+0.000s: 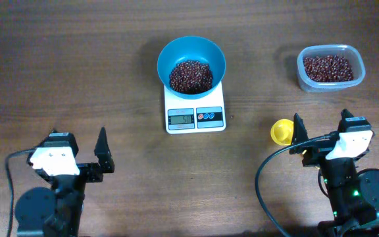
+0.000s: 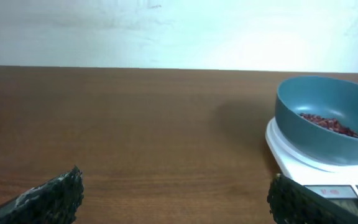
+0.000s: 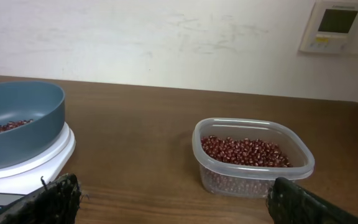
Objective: Scoop item into bowl and weigh 50g on scale
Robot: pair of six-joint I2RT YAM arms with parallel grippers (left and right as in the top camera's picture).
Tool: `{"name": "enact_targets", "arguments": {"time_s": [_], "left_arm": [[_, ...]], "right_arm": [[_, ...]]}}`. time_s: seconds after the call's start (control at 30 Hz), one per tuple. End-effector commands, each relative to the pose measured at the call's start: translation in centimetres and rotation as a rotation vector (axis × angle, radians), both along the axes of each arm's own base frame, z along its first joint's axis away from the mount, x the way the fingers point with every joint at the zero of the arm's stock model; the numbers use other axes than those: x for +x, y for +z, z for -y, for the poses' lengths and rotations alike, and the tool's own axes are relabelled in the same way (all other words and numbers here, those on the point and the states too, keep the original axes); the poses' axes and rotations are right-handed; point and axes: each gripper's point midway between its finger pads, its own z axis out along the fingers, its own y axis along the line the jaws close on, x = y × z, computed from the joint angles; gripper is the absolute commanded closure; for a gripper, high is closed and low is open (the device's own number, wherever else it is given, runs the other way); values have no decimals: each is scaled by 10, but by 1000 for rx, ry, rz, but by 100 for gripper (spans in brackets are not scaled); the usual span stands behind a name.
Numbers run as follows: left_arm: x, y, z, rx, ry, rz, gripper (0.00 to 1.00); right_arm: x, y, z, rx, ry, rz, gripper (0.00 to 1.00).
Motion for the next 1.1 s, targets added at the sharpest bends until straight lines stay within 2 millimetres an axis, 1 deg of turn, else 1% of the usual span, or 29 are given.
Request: {"name": "enact_targets", "arguments": {"time_s": [0.0,0.07,0.1,0.2,0.3,0.43,0.53,0.6,0.7,0.77,0.83,0.9,1.0,1.03,1.07], "left_arm": [[1,5,-4,-14,20,55,1],[2,19,-4,-16,21,120,1],[4,19,-4,-16,21,137,1],[4,4,-8,-12,45,88,1],[4,2,-9,83,36,82,1],[4,1,-3,78,4,78,1],[4,2,-3,73,3,80,1],[4,0,-3,11,9,72,1],[5,-5,-3,7,10,50,1],[5,-4,0,4,-8,55,1],[6,6,2,3,-16,95,1],[6,11,2,3,-16,116,1],[6,14,2,-8,-13,125,1],[6,10,-3,-43,15,111,1],[6,5,-3,-38,19,91,2]], "right_arm": [[0,-2,1,9,-2,-1,1],[0,-2,1,9,-2,-1,1],[0,-2,1,9,-2,-1,1],[0,-2,1,9,-2,-1,1],[0,-2,1,9,-2,-1,1],[0,-2,1,9,-2,-1,1],[0,-2,1,9,-2,-1,1],[0,-2,1,9,-2,-1,1],[0,-2,1,9,-2,-1,1],[0,-2,1,9,-2,-1,1],[0,-2,1,9,-2,-1,1],[0,-2,1,9,-2,-1,2],[0,-2,1,9,-2,-1,1],[0,-2,1,9,-2,-1,1],[0,-2,1,9,-2,-1,1]]}}
